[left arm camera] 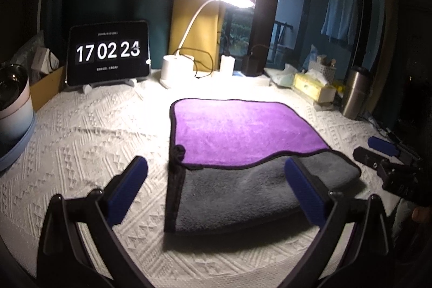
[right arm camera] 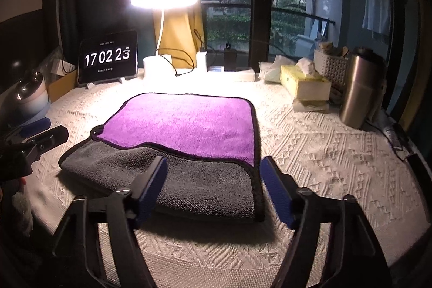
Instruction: Fold towel
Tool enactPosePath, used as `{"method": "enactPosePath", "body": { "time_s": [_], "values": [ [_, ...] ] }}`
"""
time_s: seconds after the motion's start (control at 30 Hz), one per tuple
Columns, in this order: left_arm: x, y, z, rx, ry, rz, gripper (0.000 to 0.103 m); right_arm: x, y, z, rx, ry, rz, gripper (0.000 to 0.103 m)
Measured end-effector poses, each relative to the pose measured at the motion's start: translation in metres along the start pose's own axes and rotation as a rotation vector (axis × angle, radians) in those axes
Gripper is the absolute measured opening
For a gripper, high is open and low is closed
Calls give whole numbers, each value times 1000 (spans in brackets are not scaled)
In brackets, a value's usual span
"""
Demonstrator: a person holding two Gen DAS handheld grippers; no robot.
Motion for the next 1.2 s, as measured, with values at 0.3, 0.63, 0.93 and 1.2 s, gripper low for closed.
{"method": "enactPosePath", "body": {
  "time_s": [0.3, 0.63, 0.93, 1.2],
  "values": [
    [4, -24, 3, 0, -15, 77, 100, 8, -21, -19, -5, -23, 59, 53],
    [14, -53, 9, 40, 34, 209, 87, 10, -39, -33, -12, -50, 106, 45],
    [30, -70, 13, 47, 74, 316, 62, 16, -49, -43, -4, -81, 143, 38],
    [31, -73, 14, 31, 50, 337, 44, 23, -58, -48, -22, -118, 202, 38]
  ]
}}
Point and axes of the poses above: each gripper's, at about its wrist camera, not at the fingertips, and y roughly against the way its jaws point, z to its left, x to its underside, the point moved 10 cm from there along -y, roughly the way its jaws point, and after that the axes turned 5 degrees about -x, right-handed, at the moved point
